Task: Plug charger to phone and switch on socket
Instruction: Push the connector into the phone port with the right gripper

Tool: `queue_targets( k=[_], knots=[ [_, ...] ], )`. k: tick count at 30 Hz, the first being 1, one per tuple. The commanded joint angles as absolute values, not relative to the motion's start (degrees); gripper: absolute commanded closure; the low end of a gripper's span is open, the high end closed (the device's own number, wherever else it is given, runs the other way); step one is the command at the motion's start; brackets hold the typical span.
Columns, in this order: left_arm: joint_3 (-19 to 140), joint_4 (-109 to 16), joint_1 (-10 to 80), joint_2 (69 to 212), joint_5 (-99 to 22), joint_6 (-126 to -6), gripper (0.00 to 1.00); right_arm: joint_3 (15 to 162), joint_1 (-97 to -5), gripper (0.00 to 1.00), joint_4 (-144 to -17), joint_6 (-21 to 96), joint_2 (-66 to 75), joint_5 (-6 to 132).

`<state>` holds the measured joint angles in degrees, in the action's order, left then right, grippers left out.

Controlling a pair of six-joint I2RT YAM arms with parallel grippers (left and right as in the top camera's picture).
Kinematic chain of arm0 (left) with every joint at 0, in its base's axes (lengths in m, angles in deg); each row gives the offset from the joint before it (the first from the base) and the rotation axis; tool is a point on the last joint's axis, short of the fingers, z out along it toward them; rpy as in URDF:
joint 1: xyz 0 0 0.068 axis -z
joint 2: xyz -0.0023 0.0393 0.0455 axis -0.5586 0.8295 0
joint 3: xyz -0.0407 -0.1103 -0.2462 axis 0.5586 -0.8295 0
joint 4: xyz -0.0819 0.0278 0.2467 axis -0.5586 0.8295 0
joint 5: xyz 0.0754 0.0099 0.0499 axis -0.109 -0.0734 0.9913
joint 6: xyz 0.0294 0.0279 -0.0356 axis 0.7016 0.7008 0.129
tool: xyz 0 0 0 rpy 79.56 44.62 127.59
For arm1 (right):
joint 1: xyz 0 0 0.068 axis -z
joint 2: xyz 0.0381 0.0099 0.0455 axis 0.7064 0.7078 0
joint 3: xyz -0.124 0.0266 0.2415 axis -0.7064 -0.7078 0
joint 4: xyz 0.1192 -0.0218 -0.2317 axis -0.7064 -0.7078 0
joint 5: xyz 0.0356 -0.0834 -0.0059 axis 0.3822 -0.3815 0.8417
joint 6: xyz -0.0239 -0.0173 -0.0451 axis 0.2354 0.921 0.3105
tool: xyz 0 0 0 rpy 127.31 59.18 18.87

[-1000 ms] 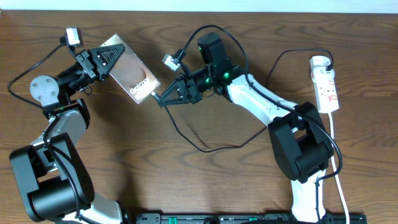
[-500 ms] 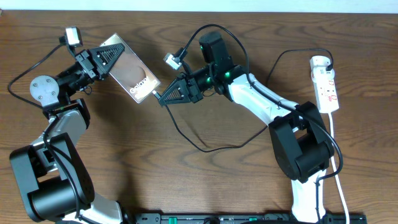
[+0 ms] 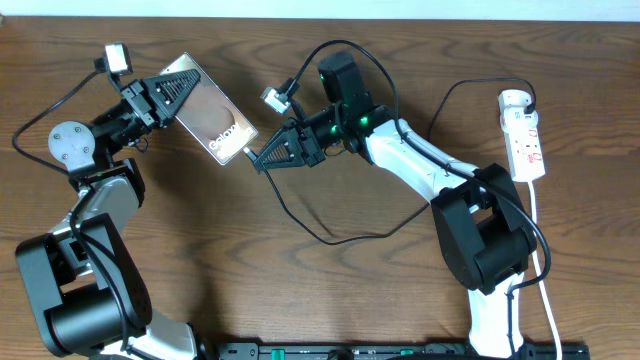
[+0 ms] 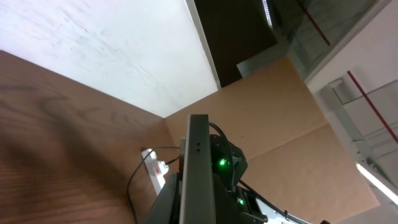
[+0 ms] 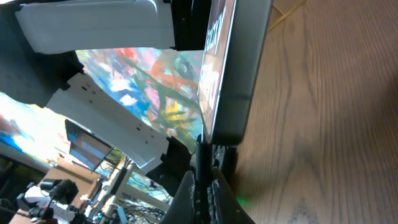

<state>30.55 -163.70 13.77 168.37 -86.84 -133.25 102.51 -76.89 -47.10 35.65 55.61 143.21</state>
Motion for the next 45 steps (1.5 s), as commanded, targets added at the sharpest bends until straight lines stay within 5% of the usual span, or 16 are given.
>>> queue_targets(
  k=[1,45],
  knots=[
    [30.8,-164.8,14.1,168.1,-84.8,-135.6,0.93,103.2,-77.3,0.99,-47.1,35.3,54.1,144.0],
    [30.8,-164.8,15.7,168.1,-84.8,-132.5,0.93,103.2,-77.4,0.99,-47.1,35.3,54.1,143.6]
  ],
)
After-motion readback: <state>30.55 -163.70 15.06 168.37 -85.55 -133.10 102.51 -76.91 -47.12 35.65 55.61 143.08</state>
